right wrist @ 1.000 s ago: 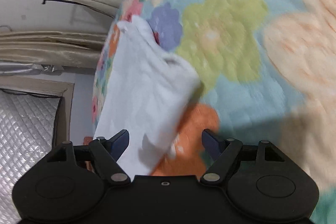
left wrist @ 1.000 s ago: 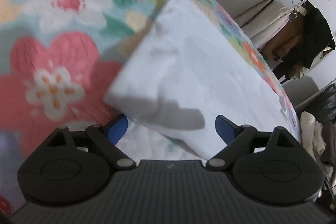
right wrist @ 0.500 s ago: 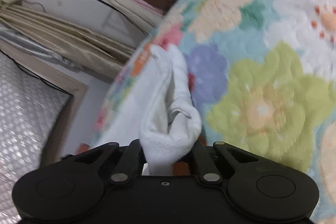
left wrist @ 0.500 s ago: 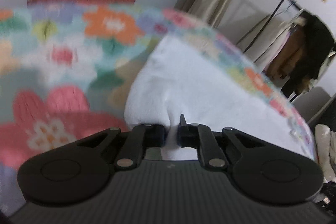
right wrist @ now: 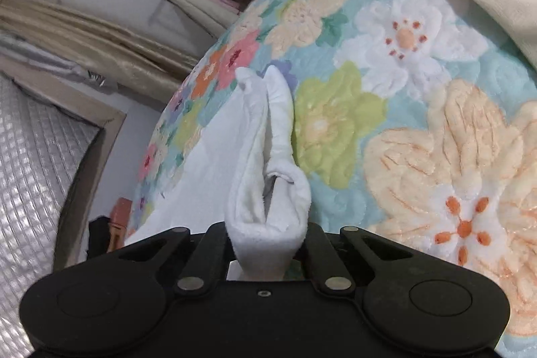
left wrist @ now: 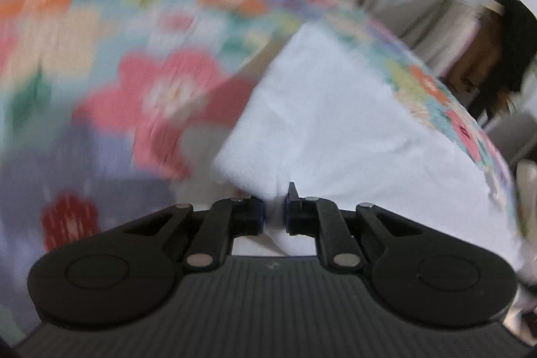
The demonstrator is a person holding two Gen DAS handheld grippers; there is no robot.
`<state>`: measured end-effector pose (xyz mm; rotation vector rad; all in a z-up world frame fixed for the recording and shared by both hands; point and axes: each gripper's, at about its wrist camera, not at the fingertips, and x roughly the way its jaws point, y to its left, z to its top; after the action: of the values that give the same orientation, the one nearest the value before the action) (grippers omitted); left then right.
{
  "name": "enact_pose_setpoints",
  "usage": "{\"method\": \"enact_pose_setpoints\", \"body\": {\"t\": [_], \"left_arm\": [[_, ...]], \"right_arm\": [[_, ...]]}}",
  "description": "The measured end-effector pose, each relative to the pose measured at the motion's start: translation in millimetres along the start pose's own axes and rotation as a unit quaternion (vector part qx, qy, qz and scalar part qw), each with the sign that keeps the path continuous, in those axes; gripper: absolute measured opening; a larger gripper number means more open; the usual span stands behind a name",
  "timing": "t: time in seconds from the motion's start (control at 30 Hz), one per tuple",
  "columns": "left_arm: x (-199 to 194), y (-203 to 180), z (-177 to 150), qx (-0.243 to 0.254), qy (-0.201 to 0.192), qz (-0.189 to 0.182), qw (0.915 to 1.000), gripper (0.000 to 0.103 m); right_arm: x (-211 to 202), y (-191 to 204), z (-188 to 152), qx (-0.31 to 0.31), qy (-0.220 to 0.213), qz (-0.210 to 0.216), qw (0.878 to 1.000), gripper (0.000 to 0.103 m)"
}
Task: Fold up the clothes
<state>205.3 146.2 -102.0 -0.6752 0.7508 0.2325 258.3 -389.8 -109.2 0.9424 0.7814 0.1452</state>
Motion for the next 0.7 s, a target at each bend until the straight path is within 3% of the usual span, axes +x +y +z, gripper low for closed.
{"method": "enact_pose_setpoints", "body": {"t": [0.07, 0.13, 0.17, 0.27, 0.33, 0.4, 0.47, 0.57, 0.7], "left_arm": [[8.3, 16.1, 4.7, -0.044, 0.022, -0.024, 0.9985, 0.018], [2.2, 25.1, 7.3, -0.082, 0.018, -0.050, 0.9952, 0.019], [-4.3, 25.2, 9.5, -0.078, 0.006, -0.055, 0.9954, 0.019], [-14.5, 23.9, 12.2, -0.058, -0.015, -0.057, 0.9966, 0.013], [-9.5, 34.7, 12.2, -0.090, 0.001, -0.063, 0.9940, 0.013], [-3.6, 51.9, 7.7, -0.140, 0.016, -0.062, 0.9880, 0.012], [-11.4, 60.4, 8.2, -0.161, 0.002, -0.068, 0.9846, 0.009], [-25.3, 44.0, 17.0, -0.098, -0.019, -0.058, 0.9932, 0.009], [-6.7, 29.5, 19.3, -0.027, 0.050, 0.017, 0.9983, 0.011]], "right_arm": [[9.0, -8.8, -0.1, 0.016, 0.016, -0.017, 1.000, 0.007], [8.4, -11.6, -3.1, 0.038, 0.015, -0.011, 0.999, 0.007], [3.8, -10.3, -3.7, 0.040, 0.010, -0.002, 0.999, 0.007], [-11.7, 1.5, -5.8, 0.011, -0.006, 0.014, 1.000, 0.007], [-16.3, 9.5, -7.4, -0.022, -0.014, 0.005, 1.000, 0.007], [-11.9, 2.9, -8.1, -0.007, -0.008, -0.012, 1.000, 0.006], [-13.9, 1.7, -8.0, -0.008, -0.011, -0.012, 1.000, 0.006], [-18.4, 6.2, -7.0, -0.025, -0.019, -0.009, 0.999, 0.007], [-15.2, 20.5, -5.5, -0.068, -0.026, -0.026, 0.997, 0.007]]}}
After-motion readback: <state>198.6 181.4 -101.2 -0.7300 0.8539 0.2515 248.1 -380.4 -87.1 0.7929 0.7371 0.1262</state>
